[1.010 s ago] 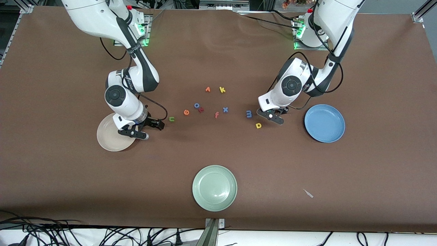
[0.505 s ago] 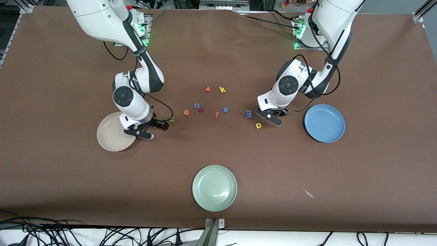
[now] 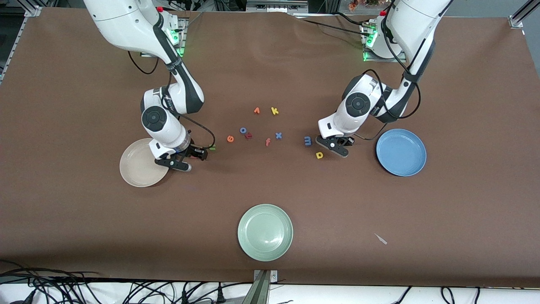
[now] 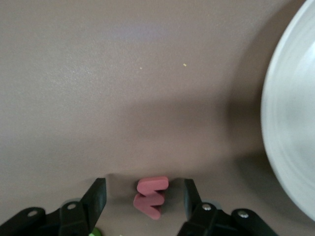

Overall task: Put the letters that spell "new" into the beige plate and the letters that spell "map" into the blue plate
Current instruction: 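Grasp the pink W with the right gripper while the left gripper grasps the P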

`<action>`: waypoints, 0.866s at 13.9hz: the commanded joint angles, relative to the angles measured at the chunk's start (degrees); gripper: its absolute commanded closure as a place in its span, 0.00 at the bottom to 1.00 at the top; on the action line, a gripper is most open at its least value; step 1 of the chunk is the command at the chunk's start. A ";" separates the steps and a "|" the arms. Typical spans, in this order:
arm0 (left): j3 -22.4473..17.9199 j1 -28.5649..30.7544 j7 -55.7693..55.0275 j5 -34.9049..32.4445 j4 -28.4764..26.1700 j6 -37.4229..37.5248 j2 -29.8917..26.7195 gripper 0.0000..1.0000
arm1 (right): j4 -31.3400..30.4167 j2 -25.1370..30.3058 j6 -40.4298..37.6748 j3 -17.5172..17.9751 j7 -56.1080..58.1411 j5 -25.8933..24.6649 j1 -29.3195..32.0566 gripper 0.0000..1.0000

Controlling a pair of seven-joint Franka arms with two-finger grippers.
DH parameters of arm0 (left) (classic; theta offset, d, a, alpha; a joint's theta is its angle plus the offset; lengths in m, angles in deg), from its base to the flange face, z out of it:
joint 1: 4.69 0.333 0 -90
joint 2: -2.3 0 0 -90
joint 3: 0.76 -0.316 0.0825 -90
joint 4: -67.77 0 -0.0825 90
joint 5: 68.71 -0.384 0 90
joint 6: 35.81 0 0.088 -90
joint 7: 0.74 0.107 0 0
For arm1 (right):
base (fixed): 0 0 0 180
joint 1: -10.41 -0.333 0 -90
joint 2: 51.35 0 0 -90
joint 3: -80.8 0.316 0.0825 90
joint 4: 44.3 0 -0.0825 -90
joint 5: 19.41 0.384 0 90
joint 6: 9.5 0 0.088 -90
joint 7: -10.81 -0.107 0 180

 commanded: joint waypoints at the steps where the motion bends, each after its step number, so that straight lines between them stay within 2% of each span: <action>1: 0.26 1.35 0.02 -1.86 1.13 0.52 -3.23 1.00 | -1.01 -0.23 2.21 0.61 -0.28 0.97 -0.22 0.37; 3: -0.01 2.40 0.72 -1.86 3.32 3.66 -4.03 1.00 | -1.71 -0.32 2.91 0.87 -0.28 1.05 -0.22 0.50; 7: -0.09 3.11 0.80 -2.03 9.03 16.13 -4.30 1.00 | -1.71 -0.15 2.74 0.87 -0.10 0.97 -0.22 0.94; 8: -0.35 3.81 1.41 -2.64 9.39 18.34 -4.30 1.00 | -1.62 0.03 2.57 0.87 -0.01 0.97 -0.22 1.00; 10: -0.09 6.18 3.96 -3.09 9.40 18.71 -4.91 1.00 | -1.27 1.08 2.22 0.79 1.56 0.97 -0.13 1.00; 12: -0.18 8.11 4.76 -3.09 9.40 18.71 -4.91 1.00 | -0.22 3.62 -2.32 0.44 3.75 0.70 -0.04 1.00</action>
